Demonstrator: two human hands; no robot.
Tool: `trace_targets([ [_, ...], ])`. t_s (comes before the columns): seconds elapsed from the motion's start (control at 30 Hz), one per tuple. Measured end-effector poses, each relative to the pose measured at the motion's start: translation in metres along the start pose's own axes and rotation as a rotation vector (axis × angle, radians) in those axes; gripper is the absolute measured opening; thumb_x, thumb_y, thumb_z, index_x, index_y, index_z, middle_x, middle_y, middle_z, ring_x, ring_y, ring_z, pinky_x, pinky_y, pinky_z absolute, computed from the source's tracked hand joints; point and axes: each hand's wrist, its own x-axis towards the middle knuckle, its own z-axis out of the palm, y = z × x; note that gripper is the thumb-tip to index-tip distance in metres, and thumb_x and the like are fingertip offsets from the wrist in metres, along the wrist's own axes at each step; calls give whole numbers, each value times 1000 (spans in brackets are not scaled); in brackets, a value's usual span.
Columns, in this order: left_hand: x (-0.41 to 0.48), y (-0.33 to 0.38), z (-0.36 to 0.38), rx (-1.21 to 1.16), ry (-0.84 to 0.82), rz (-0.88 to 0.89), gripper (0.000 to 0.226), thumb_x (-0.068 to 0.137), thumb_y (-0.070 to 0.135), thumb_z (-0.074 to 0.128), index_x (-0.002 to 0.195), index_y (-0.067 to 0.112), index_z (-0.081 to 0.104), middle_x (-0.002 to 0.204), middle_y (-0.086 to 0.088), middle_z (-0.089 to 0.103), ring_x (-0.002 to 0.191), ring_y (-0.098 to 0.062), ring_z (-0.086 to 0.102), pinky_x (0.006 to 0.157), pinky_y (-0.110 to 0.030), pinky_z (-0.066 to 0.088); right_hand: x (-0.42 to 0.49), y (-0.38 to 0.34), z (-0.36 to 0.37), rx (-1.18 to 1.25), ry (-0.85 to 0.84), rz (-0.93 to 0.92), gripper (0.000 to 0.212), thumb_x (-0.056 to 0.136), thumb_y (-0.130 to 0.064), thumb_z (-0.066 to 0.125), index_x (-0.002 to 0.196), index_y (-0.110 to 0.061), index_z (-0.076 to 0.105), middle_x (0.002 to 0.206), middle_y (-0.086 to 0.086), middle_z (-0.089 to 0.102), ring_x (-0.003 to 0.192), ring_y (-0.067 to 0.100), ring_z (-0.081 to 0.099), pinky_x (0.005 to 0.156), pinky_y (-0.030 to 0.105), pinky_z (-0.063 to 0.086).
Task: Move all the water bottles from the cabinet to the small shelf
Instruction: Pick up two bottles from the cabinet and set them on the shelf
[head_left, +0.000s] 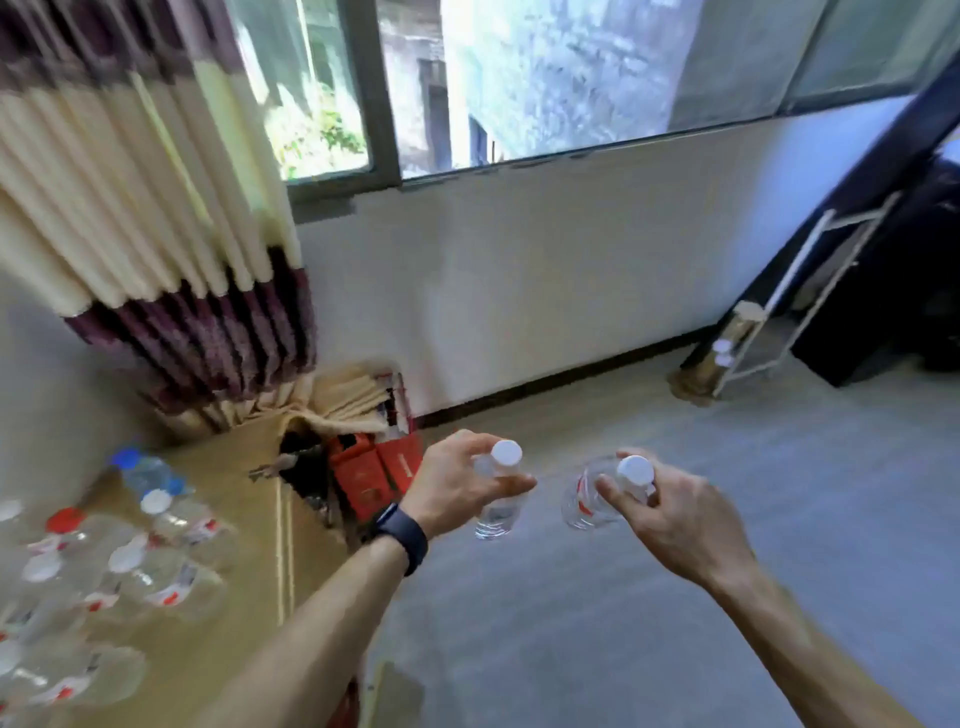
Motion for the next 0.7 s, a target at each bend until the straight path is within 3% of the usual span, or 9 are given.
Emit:
trace_targets([
  [0.17,62,132,119,-81,-82,132,27,79,44,77,101,32,68,92,10,71,85,-13,68,77,-30,54,-11,124,-111,4,206,260,38,89,-70,45,93,-34,57,66,-9,53,72,23,50,64,34,36],
  [0.33,103,251,241,-92,-180,282,24,82,44,74,98,31,60,90,12,70,82,-7,67,67,-20,49,-23,243,-205,-36,369,391,37,91,-64,47,101,-29,54,65,-2,55,78,32,61,65,33,34],
  [0.47,130,327,317,-79,-266,369,24,86,44,70,102,32,56,92,13,68,84,-3,66,65,-19,48,-38,317,-265,-6,479,453,35,92,-65,46,107,-33,46,77,-3,65,75,29,61,68,35,44],
  [0.6,165,384,385,-59,-364,437,28,85,45,70,105,31,57,96,11,68,84,-5,66,65,-21,50,-38,378,-308,-24,531,536,37,92,-64,45,109,-31,45,80,-4,66,73,25,60,68,34,44],
  [0.7,197,419,434,-18,-445,495,29,83,48,70,105,34,57,97,9,67,86,-8,65,70,-32,57,-27,421,-331,-64,549,598,40,92,-64,45,112,-29,45,86,-3,66,76,29,59,69,34,41],
])
